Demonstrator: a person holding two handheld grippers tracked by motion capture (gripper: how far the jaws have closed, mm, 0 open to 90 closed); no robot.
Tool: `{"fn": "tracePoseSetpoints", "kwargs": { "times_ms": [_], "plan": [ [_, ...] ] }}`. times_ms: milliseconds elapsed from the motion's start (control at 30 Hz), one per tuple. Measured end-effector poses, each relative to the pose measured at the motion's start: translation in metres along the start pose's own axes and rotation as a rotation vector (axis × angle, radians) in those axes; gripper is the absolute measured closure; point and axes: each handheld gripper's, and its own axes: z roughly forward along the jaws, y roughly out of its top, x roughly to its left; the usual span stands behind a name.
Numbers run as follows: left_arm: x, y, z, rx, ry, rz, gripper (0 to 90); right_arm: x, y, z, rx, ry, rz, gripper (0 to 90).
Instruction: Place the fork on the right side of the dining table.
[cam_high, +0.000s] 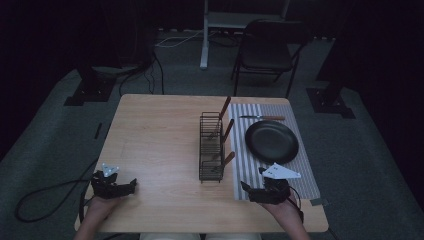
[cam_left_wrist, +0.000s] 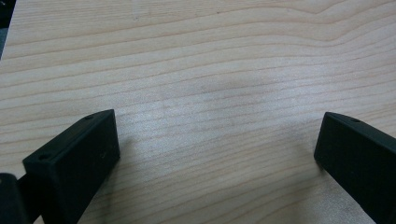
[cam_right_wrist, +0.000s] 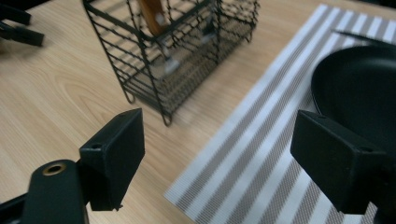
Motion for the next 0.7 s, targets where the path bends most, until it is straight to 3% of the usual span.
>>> {"fn": "tracePoseSetpoints", "kwargs": {
  "times_ms": [433,700],
  "plan": [
    [0.000,0.000,0.000,-0.001,0.000,-0.001,0.0,0.021,0.029,-0.006,-0.058,0.030,-0.035,23.2],
    [0.000,0.000,0.000,0.001,0.000,0.002,0.0,0.025,0.042,-0.006,-0.113,-0.006,0.000,25.6]
  ]
}}
